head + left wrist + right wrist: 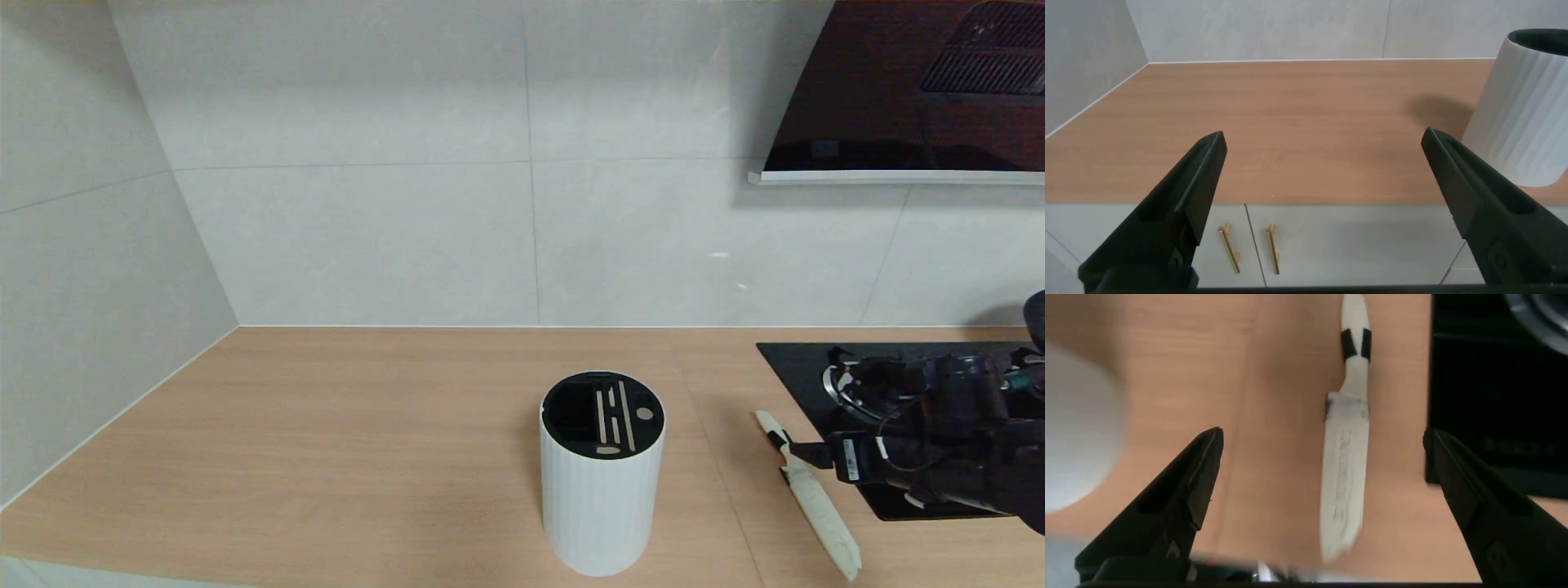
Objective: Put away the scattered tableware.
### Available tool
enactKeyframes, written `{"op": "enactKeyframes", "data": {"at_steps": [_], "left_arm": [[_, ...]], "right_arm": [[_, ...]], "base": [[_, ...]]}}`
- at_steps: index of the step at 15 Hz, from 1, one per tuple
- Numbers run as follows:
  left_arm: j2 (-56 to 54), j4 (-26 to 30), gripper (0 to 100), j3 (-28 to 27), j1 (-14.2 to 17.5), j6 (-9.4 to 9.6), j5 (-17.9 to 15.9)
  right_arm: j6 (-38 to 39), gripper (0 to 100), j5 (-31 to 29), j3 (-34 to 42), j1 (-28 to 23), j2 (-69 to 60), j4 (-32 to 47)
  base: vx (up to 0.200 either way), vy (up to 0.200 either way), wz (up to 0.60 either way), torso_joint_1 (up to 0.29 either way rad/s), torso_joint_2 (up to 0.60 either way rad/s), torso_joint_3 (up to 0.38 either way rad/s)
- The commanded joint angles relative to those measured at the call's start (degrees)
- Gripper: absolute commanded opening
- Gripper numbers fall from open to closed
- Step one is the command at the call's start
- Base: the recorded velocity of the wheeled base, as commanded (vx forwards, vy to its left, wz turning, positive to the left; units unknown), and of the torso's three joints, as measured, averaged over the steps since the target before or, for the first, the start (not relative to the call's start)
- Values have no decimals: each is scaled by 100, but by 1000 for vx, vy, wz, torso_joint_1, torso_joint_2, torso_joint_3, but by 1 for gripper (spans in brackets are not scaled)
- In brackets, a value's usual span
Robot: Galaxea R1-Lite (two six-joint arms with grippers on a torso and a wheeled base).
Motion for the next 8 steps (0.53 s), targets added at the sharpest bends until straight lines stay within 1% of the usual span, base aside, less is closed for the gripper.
{"op": "enactKeyframes", "data": {"at_steps": [1, 3, 8], "left_arm": [[0, 2, 100, 0, 1, -1, -1], [0, 2, 100, 0, 1, -1, -1], [0, 2, 100, 0, 1, -1, -1]], "right_arm": [[-190, 100, -300, -44, 3, 1619, -1018], [-198, 100, -362, -88, 3, 2120, -1519], [-181, 100, -415, -255, 3, 2383, -1589]], "base": [[0, 0, 0, 0, 0, 0], [0, 0, 0, 0, 0, 0], [0, 0, 0, 0, 0, 0]]}}
